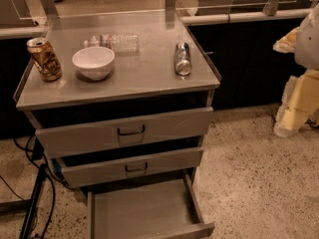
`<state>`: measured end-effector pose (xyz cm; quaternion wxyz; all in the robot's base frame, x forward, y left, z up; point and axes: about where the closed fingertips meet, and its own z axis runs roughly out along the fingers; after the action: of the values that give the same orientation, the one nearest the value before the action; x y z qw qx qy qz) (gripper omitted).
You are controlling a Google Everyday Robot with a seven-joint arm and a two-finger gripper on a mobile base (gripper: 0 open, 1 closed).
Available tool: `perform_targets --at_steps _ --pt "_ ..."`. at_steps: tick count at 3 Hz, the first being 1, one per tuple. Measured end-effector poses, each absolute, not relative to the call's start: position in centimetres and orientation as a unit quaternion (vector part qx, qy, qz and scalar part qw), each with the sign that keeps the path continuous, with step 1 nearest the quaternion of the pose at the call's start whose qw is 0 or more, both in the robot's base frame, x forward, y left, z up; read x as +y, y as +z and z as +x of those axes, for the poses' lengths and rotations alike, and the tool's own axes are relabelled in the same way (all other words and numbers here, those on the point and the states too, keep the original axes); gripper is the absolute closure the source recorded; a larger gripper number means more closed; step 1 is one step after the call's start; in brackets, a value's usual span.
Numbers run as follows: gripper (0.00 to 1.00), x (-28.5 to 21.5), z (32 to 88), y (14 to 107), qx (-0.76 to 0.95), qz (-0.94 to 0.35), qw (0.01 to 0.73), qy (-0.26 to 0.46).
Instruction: Place redbull can into bottom drawer
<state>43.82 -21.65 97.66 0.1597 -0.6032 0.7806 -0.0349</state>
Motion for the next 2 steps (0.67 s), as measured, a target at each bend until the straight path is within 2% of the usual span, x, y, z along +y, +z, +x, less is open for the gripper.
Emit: perform_targets --at_steps 2 --pt "0.0 -21.1 45.3 97.2 0.796 -0.586 0.146 -0.029"
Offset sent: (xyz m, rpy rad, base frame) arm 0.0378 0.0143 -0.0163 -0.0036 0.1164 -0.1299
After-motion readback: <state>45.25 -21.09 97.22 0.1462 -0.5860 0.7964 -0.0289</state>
